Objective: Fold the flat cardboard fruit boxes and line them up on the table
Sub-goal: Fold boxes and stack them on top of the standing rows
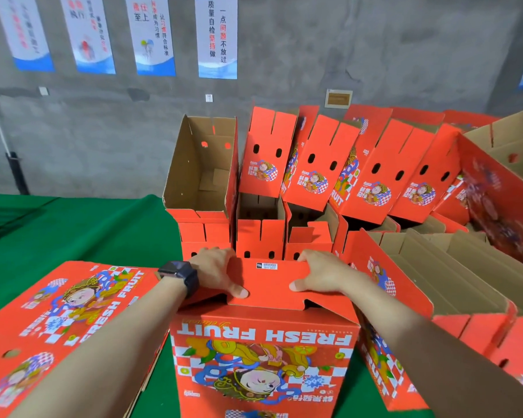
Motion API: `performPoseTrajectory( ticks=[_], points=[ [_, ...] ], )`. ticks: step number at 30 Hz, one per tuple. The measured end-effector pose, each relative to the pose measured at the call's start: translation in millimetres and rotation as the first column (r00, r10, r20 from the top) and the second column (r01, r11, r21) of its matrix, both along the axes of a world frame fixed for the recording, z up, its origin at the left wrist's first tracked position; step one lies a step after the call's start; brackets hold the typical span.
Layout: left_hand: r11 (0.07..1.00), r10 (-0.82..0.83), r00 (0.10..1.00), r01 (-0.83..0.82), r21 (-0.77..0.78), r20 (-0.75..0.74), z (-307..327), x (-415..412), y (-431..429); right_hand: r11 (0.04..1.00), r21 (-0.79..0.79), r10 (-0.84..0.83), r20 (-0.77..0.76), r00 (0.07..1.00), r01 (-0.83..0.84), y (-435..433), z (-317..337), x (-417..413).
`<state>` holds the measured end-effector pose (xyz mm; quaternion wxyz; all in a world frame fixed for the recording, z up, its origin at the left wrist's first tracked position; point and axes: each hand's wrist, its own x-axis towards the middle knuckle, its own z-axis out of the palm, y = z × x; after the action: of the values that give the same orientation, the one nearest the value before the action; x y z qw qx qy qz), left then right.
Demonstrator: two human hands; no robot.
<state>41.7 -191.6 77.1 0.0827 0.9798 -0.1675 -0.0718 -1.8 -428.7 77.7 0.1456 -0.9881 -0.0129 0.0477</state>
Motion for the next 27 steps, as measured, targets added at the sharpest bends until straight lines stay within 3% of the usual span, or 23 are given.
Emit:
performPoseTrajectory(
  ticks=[5,10,13,16,18,21,24,26,27],
  points=[
    [0.999,-0.008,0.998,0.004,0.05,0.068,-2.9,2.2,-4.1,0.99,-0.136,-0.012,0.084,0.996,0.024,5.6,-8.7,-5.9],
    [0.998,-0.032,0.999,0.033,-0.047,0.04,0.8,1.8,1.1,0.991,-0.136,0.028,0.079,0.996,-0.017,-0.2,-14.8,-10.7],
    [0.993,-0.041,0.999,0.043,-0.113,0.016,1.6,0.1,3.3,0.999,0.016,0.039,0.052,0.998,-0.039,-6.6,-14.2,-14.3],
    [0.992,-0.031,0.999,0.036,-0.117,0.04,-0.5,-0.4,3.2,0.976,0.216,0.008,0.142,0.99,-0.039,-10.4,-13.4,-15.1],
    [0.982,0.007,0.995,0.011,-0.188,0.097,-2.3,1.2,5.3,0.947,0.32,-0.101,0.186,0.977,0.037,-13.2,-16.0,-14.4],
    [0.937,0.175,0.978,-0.128,-0.325,0.118,-4.0,3.3,14.4,0.834,0.522,-0.274,0.11,0.956,0.179,-18.4,-18.5,-14.4],
    [0.888,0.305,0.952,-0.288,-0.358,-0.009,-10.7,3.5,27.6,0.768,0.574,-0.342,-0.007,0.94,0.284,-25.3,-24.8,-17.9],
    [0.79,0.367,0.908,-0.42,-0.447,-0.203,-18.1,2.7,40.2,0.704,0.615,-0.369,-0.111,0.923,0.355,-29.3,-25.9,-21.9],
    [0.718,0.379,0.873,-0.486,-0.498,-0.306,-19.6,0.3,46.2,0.628,0.672,-0.369,-0.187,0.91,0.393,-30.8,-26.3,-23.5]
  ],
)
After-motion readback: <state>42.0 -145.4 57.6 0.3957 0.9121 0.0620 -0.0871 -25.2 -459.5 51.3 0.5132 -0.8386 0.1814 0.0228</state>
